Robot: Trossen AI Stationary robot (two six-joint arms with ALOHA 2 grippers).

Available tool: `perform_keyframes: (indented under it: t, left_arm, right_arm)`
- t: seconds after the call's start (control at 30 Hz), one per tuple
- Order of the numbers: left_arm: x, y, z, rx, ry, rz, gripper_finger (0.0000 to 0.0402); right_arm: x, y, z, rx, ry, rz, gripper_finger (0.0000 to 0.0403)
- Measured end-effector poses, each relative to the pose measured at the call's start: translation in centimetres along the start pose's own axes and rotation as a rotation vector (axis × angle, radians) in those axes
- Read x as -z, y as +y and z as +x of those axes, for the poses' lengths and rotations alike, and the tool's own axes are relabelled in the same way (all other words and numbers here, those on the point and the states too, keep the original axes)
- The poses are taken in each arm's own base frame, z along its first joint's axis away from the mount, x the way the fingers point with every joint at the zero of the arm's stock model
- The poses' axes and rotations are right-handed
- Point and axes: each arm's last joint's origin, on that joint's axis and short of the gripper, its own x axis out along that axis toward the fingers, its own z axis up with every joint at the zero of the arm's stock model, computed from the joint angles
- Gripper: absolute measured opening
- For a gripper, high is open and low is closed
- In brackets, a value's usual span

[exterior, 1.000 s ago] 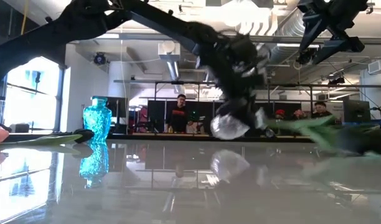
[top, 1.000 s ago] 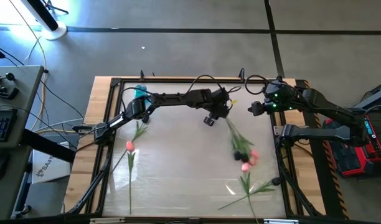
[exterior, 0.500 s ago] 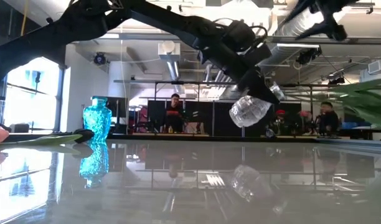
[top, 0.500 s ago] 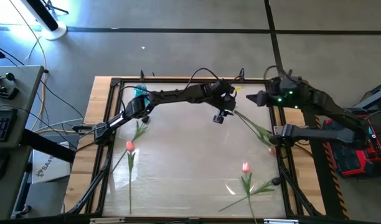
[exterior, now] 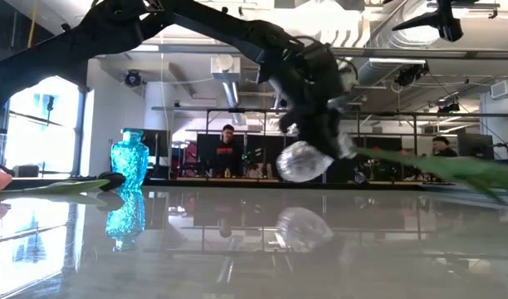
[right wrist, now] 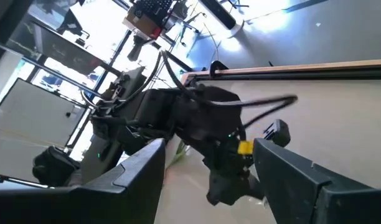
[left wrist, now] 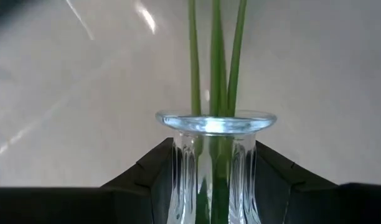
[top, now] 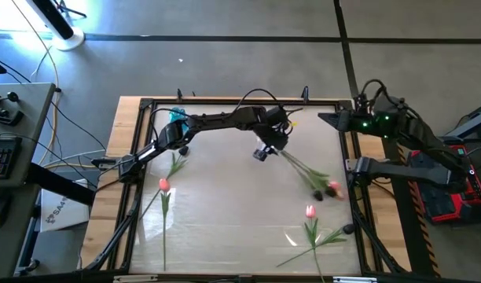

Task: Sort flowers into vase by color
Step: Adjust the transparent vase

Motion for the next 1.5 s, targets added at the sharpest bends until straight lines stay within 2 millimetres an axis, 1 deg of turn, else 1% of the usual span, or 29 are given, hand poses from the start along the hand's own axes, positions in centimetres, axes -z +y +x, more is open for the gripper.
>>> perform_keyframes:
  t: [0.1,0.27,0.37,0.47,0.6,0.7,0.77,0.87,0.93,1.07,1.2,1.37,1.5]
  left_arm:
    - [0.6,-0.2,0.0,-0.029,0.121,0.007,0.0149]
    - [0.7,-0.3,-0.3,-0.079,0.207,-0.042,0.0149]
    - [1.0,-0.2,-0.9,-0.182,0.383,-0.036,0.0149]
    - [2.0,0.0,-1.8,-0.234,0.547,-0.038,0.0149]
    - [3.5,0.0,-2.7,-0.198,0.652,-0.094,0.0149]
    - [4.3,-0.1,-3.3,-0.184,0.697,-0.146,0.0149]
    - [4.6,0.1,-3.4,-0.184,0.69,-0.192,0.0149]
    - [4.4,0.5,-3.2,-0.154,0.561,-0.256,0.0149]
    - [3.8,0.7,-2.9,-0.142,0.453,-0.284,0.0149]
    - [1.9,0.8,-2.2,-0.141,0.26,-0.276,0.0149]
    - [-0.5,1.9,-2.0,-0.197,-0.027,-0.28,0.0149]
    - [-3.5,3.8,-2.9,-0.307,-0.406,-0.348,0.0149]
    - [-5.0,5.0,-4.2,-0.338,-0.658,-0.395,0.0149]
  right_arm:
    - [0.0,0.0,0.0,0.001,0.0,0.0,0.0232]
    - [0.0,0.0,0.1,0.003,0.001,-0.002,0.0232]
    - [0.0,0.0,0.1,0.005,0.002,-0.005,0.0232]
    - [0.0,0.0,0.1,0.005,0.002,-0.008,0.0232]
    - [0.0,0.0,0.1,0.011,-0.005,-0.016,0.0232]
    - [0.0,-0.1,0.1,0.02,-0.015,-0.019,0.0232]
    - [0.0,-0.1,0.1,0.022,-0.017,-0.025,0.0232]
    - [0.0,-0.1,0.1,0.023,-0.018,-0.034,0.0232]
    - [0.0,-0.1,0.1,0.024,-0.018,-0.034,0.0232]
    - [0.0,-0.1,0.1,0.024,-0.017,-0.031,0.0232]
    - [-0.1,-0.1,0.1,0.021,-0.02,-0.029,0.0232]
    - [-0.2,0.0,0.1,0.016,-0.032,-0.007,0.0232]
    - [-0.6,0.5,0.1,-0.03,-0.08,-0.004,0.0232]
